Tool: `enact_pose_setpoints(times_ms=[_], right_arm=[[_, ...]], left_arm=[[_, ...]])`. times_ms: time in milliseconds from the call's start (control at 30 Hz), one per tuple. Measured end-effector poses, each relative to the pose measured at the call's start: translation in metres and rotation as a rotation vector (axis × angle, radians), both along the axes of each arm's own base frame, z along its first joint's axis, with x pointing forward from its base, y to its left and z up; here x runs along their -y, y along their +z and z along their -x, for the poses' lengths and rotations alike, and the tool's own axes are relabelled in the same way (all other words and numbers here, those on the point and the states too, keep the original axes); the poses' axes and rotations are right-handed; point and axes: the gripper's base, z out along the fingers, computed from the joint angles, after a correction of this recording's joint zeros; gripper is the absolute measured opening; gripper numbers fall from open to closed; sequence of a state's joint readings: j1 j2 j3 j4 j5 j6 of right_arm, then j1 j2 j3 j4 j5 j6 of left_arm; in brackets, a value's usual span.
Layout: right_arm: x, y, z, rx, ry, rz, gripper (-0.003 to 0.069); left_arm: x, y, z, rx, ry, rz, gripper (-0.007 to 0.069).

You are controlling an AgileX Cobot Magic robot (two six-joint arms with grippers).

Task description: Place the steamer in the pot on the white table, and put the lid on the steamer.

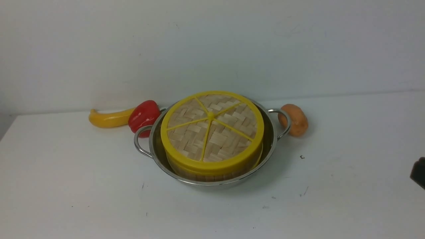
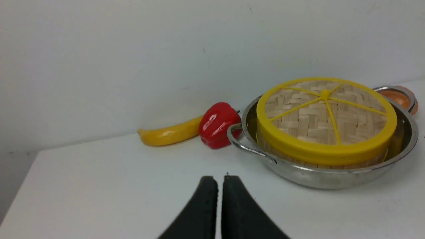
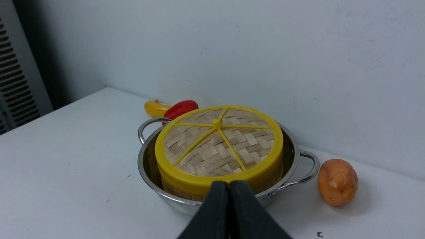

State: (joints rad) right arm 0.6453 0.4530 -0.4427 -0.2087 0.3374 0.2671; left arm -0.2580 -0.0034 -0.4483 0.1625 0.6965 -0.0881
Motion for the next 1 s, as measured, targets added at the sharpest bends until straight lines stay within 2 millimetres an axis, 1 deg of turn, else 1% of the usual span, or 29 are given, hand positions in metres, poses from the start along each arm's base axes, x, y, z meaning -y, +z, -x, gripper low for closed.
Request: enact_pose_setpoints(times_ms=[233, 333, 400, 500, 567, 600, 633, 667, 700, 733, 767, 800, 833, 933, 1000], right_arm=[[0.0, 0.0, 0.0, 0.0, 0.001, -0.001, 0.0028], [0.002, 0.0, 0.0, 0.03, -0.007, 0.035, 0.0036], [0.009, 0.002, 0.0, 0.075, -0.066, 0.071, 0.0043], [0.029, 0.0, 0.001, 0.122, -0.244, 0.108, 0.0055], [0.041, -0.011, 0.005, 0.128, -0.358, 0.138, 0.0062], [0.048, -0.023, 0.008, 0.122, -0.426, 0.165, 0.0065], [0.048, -0.023, 0.008, 0.121, -0.436, 0.168, 0.0067], [0.055, -0.044, 0.013, 0.101, -0.504, 0.19, 0.0074], [0.057, -0.051, 0.015, 0.096, -0.525, 0.195, 0.0074], [0.06, -0.064, 0.018, 0.086, -0.567, 0.203, 0.0078], [0.06, -0.063, 0.019, 0.092, -0.568, 0.201, 0.0078], [0.062, -0.079, 0.022, 0.086, -0.606, 0.205, 0.0082], [0.063, -0.086, 0.024, 0.094, -0.627, 0.202, 0.0085], [0.065, -0.1, 0.028, 0.123, -0.674, 0.154, 0.0091], [0.066, -0.109, 0.028, 0.106, -0.695, 0.105, 0.0095]], left_arm=[[0.0, -0.002, 0.0, -0.018, 0.003, -0.003, 0.0031], [0.0, -0.002, 0.0, -0.018, 0.003, -0.003, 0.0031], [0.0, -0.002, 0.0, -0.019, 0.003, -0.003, 0.0038], [0.0, -0.002, 0.0, -0.019, 0.003, -0.003, 0.0047], [0.0, -0.002, 0.0, -0.019, 0.003, -0.003, 0.0051], [0.0, -0.002, 0.0, -0.02, 0.003, -0.003, 0.0052], [0.0, -0.002, 0.0, -0.02, 0.003, -0.003, 0.0052], [0.0, -0.002, 0.0, -0.02, 0.003, -0.003, 0.0052], [0.0, -0.002, 0.0, -0.02, 0.003, -0.003, 0.0054], [0.0, -0.002, 0.0, -0.02, 0.003, -0.003, 0.006], [0.0, -0.002, 0.0, -0.02, 0.003, -0.003, 0.006], [0.0, -0.002, 0.0, -0.02, 0.003, -0.003, 0.0066], [0.0, -0.002, 0.0, -0.02, 0.003, -0.003, 0.007], [0.0, -0.002, 0.0, -0.02, 0.003, -0.003, 0.0074], [0.0, -0.002, 0.0, -0.02, 0.003, -0.003, 0.0083]])
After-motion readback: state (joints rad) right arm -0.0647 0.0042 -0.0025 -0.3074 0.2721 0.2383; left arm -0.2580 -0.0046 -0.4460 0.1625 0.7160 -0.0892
